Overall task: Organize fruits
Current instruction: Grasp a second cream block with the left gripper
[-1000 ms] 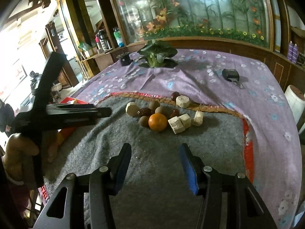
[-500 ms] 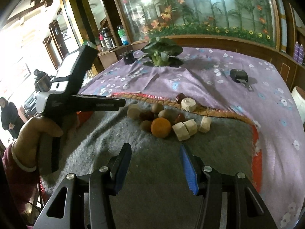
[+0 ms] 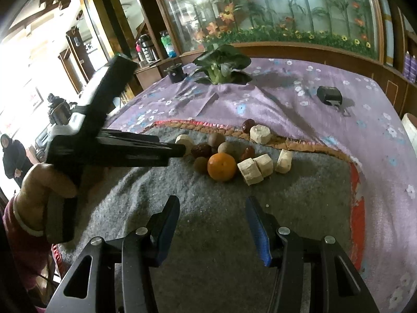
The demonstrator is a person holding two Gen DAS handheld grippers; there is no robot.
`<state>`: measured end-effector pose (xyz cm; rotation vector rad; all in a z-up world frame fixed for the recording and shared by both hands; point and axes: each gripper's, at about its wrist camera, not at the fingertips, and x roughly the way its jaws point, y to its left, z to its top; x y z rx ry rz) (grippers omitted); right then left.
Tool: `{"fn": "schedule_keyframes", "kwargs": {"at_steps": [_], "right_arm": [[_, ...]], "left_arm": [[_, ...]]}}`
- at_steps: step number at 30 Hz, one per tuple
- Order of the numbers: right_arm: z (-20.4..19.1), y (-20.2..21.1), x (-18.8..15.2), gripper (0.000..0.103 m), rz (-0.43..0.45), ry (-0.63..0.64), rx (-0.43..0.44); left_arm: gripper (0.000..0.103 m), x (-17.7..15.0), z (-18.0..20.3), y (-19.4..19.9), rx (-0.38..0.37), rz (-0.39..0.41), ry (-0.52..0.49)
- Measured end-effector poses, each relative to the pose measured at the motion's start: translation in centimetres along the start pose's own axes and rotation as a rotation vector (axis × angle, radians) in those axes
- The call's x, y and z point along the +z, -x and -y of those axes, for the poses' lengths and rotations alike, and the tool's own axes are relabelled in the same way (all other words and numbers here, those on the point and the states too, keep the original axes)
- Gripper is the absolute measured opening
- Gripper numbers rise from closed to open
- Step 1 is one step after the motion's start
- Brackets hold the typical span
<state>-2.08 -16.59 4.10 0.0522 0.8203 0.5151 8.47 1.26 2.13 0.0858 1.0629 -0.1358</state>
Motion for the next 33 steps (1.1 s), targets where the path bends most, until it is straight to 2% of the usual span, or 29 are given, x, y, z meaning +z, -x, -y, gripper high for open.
{"fn": "schedule_keyframes", "kwargs": {"at_steps": [2,5,9,12,16,21,24,29,30,31,33], "right_arm": [[0.0,0.0,0.0,0.051,0.0,0.001,0.004],[-0.2,-0.2,0.1,0.051,-0.005,0.011,0.011],[-0.3,-0.3,0.0,0.051,-0.002,0.016,0.022],[0.1,-0.4,-0.1,0.051,-0.004,0.001,0.029],[0.6,-0.5,-0.2,0.051,-0.001,-0.022,0.039],[0.8,-0.5,-0.3,0.051,0.001,-0.021,0.043],[0.9,-0.4,-0.3,0.051,0.001,-0.02,0.044],[0.9,-0.6,-0.3,0.051,-0.002,-0.012,0.042],[0.8,-0.5,-0.3,0.051,0.002,-0.008,0.043],[0.8,-0.6,-0.3,0.051,0.003,-0.005,0.044],[0.5,-0.5,-0.3,0.051,0.014,0.011,0.046]], "left_arm": [[0.061,0.4,-1.2,0.3,-0.008,0.005,0.053],[0.061,0.9,-2.8,0.6,0.084,0.034,0.08],[0.061,0.5,-3.5,1.1,-0.025,0.011,0.127],[0.061,0.6,-1.6,1.8,-0.071,0.035,0.065],[0.061,0.7,0.8,1.2,-0.068,0.042,-0.07],[0.06,1.1,1.0,-0.2,-0.073,0.044,-0.097],[0.049,1.3,0.5,-0.9,-0.093,0.018,-0.09],[0.049,0.6,0.5,-1.0,-0.082,0.031,-0.134],[0.046,0.6,0.4,-1.1,-0.082,0.032,-0.127],[0.038,0.7,0.4,-1.0,-0.078,0.035,-0.118],[0.033,0.8,0.4,-1.0,-0.078,0.042,-0.114]]}}
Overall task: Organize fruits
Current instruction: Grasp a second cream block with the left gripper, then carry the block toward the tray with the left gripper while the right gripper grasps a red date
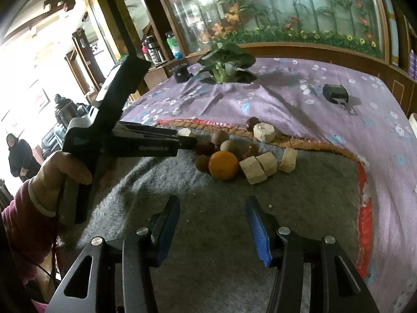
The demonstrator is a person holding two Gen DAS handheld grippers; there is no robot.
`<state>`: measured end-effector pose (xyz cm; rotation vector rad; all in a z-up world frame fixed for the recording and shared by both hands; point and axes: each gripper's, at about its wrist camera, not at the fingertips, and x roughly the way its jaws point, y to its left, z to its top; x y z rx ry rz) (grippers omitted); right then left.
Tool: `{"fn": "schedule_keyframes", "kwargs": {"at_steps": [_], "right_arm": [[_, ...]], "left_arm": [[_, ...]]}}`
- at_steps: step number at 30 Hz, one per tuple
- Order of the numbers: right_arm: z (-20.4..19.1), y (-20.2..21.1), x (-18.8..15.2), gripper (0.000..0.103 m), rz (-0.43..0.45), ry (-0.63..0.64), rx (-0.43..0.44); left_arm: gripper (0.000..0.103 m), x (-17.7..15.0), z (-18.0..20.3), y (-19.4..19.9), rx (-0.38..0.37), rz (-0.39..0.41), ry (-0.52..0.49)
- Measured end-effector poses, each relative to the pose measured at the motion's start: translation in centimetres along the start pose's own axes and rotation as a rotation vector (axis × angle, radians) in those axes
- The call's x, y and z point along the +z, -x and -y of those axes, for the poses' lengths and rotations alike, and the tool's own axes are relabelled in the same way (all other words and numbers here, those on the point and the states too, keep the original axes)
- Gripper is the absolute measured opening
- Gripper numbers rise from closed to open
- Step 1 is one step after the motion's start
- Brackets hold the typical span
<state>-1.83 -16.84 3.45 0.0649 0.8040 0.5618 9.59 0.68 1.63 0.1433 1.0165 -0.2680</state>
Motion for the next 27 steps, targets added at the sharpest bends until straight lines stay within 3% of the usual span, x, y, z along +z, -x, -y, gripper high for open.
{"fn": "schedule_keyframes", "kwargs": {"at_steps": [8,16,23,25,27], "right_arm": [[-1.8,-0.3,0.9,0.051,-0.004,0.051,0.024],[-3.6,-3.7,5.1,0.044,-0.033,0.09,0.093],[-4.1,-9.5,6.9,0.043,-0.164,0.169,-0.054],[-4.1,-10.3,6.8,0.043,-0.182,0.201,-0.142],[-3.9,-10.3,6.9,0.043,-0.187,0.196,-0.145]], "left_arm": [[0.03,-1.4,-0.3,3.5,0.056,0.061,0.047],[0.03,-4.1,-2.6,9.0,0.092,0.145,0.121],[0.03,-5.9,-5.7,12.6,0.111,0.197,0.16],[0.03,-6.4,-6.6,13.2,0.128,0.21,0.163],[0.03,-6.6,-7.3,13.3,0.133,0.211,0.174]]}}
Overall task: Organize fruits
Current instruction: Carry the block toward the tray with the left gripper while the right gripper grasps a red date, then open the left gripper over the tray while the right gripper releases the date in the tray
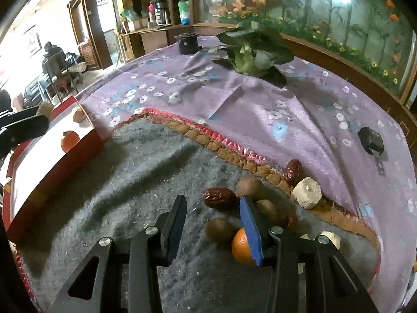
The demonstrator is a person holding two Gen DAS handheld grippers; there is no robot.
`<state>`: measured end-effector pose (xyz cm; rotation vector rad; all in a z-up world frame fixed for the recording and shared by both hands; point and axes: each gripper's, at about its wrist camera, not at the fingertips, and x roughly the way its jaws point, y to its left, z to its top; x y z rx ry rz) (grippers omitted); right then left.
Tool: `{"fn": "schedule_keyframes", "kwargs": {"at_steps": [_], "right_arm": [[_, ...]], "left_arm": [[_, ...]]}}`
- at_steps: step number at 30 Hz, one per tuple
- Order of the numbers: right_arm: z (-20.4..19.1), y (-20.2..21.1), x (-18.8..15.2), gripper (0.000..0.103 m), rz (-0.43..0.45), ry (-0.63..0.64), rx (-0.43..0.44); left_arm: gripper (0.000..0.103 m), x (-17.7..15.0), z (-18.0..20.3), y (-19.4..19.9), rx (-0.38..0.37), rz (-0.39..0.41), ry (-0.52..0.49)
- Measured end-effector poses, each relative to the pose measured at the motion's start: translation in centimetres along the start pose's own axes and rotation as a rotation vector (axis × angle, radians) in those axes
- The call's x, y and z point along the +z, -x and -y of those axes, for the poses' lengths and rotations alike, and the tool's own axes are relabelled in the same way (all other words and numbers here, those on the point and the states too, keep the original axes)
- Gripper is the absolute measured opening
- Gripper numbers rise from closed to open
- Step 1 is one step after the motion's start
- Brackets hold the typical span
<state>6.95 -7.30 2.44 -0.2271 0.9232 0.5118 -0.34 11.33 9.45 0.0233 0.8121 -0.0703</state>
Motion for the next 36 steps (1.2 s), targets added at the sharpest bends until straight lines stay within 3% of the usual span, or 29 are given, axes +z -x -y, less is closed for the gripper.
{"fn": "schedule_keyframes", "kwargs": {"at_steps": [6,8,10,16,25,31,36], "right_arm": [[0.3,-1.5,0.8,0.043,-0.027,-0.011,-0.031],[-0.1,-1.8,0.9,0.028,-0.041,0.018,-0.045],[-0.2,-1.8,0.9,0.028,-0.044,0.018,-0.042],[-2.0,1.4,0.2,0.028,0.034,0.021,0.01],[-10.4,6.1,0.5,0.027,0.168,0.108,0.193],[-16.7,4.4,1.4,0.027,0.151,0.167,0.289],[-19.6,2.2,2.6,0.027,0.121,0.194,0.31]], "left_arm": [[0.03,-0.6,-1.7,-0.3,0.011,-0.01,0.035],[0.03,-0.8,-2.1,-0.4,0.017,-0.016,0.043],[0.03,-1.1,-2.5,-0.2,0.024,-0.019,0.054],[0.03,-1.9,-4.1,0.9,0.057,-0.014,0.085],[0.03,-3.9,-9.3,3.0,0.124,-0.028,0.193],[0.03,-5.2,-11.9,2.3,0.112,-0.067,0.243],[0.03,-5.6,-13.0,0.8,0.111,-0.1,0.263]]}}
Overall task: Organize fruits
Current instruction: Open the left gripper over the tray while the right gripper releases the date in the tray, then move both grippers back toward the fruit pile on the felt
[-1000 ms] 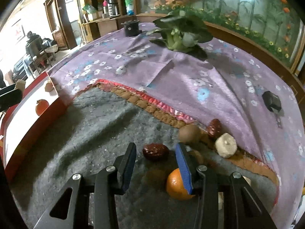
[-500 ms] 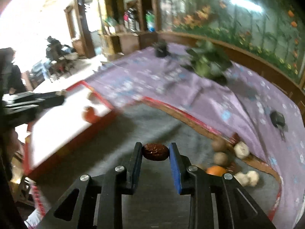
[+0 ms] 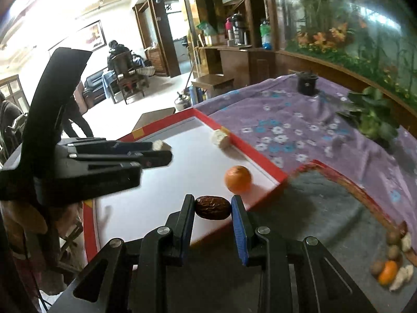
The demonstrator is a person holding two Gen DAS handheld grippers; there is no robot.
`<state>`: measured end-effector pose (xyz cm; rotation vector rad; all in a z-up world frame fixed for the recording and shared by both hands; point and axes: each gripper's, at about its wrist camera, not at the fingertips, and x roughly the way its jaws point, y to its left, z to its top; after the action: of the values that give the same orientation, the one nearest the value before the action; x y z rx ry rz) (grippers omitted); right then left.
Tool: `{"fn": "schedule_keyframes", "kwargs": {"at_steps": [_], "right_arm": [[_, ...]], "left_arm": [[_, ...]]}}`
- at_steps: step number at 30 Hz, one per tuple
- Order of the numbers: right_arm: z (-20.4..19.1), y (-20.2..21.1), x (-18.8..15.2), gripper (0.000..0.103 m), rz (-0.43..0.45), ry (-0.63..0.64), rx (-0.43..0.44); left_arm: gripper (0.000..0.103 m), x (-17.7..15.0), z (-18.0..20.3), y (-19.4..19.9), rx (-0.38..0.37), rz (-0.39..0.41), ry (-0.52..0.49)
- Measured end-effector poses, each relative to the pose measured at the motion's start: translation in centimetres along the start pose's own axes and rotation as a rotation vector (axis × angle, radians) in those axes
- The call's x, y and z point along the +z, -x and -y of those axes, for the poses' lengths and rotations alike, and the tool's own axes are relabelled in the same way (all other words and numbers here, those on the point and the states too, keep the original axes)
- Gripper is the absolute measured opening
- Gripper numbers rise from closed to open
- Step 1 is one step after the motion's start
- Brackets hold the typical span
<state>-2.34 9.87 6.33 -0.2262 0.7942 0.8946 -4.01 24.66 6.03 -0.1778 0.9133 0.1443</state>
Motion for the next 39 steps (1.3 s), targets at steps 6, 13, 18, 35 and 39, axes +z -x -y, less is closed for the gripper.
{"fn": "schedule_keyframes", "kwargs": {"at_steps": [6,13,18,35,39], "right_arm": [[-0.4,-2.6,0.9,0.027,-0.039,0.007,0.009],[-0.4,-4.8,0.8,0.028,-0.087,0.007,-0.001],[-0.3,-5.8,0.7,0.027,-0.11,0.002,-0.014],[-0.2,-1.9,-0.3,0.044,-0.018,-0.04,0.011],[0.1,0.6,-1.1,0.045,0.022,-0.047,-0.005]], "left_arm": [[0.03,0.0,-0.5,-1.6,0.025,-0.02,0.002],[0.03,0.0,-0.7,-3.1,0.038,-0.046,0.007],[0.031,-0.1,-0.7,-3.8,0.062,-0.069,0.015],[0.05,-0.4,0.1,-2.3,0.092,-0.049,0.019],[0.05,-0.6,1.8,-0.4,0.081,-0.006,-0.005]]}}
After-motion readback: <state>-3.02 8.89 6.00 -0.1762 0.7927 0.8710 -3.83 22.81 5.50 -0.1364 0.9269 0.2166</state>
